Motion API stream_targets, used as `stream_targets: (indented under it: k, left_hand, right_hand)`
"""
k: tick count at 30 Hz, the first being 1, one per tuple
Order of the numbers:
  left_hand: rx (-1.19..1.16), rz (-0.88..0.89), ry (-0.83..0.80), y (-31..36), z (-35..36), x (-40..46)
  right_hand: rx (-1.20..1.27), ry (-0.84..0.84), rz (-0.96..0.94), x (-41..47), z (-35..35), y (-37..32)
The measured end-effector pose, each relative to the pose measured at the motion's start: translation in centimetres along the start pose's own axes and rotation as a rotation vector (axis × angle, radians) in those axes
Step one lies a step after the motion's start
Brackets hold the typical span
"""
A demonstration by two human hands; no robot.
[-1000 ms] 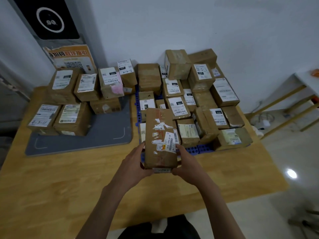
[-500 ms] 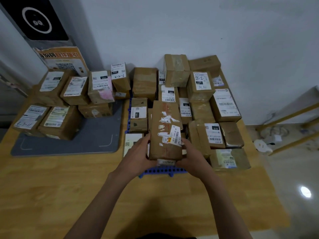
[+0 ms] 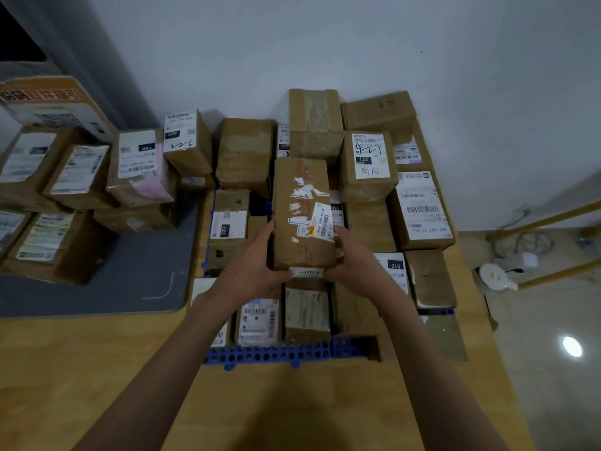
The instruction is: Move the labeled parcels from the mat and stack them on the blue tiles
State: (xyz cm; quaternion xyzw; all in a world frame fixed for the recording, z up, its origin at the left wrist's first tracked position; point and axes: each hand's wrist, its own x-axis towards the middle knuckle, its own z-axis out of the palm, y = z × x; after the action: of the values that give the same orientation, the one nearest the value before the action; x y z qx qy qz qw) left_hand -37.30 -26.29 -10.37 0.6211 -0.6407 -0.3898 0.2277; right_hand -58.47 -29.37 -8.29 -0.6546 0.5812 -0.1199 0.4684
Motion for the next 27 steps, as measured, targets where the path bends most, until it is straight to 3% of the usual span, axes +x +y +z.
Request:
stream_targets:
  k: [10, 27]
  left_hand:
    - [0.016, -0.089, -0.02, -2.2, 2.2, 6.3]
    - [-0.042, -0.099, -0.11, -2.5, 2.6, 6.1]
  right_hand:
    - [-0.018, 0.05, 0.042, 5.6, -0.6, 1.7]
    - [-0.067, 0.035, 0.076, 5.3, -0.2, 2.0]
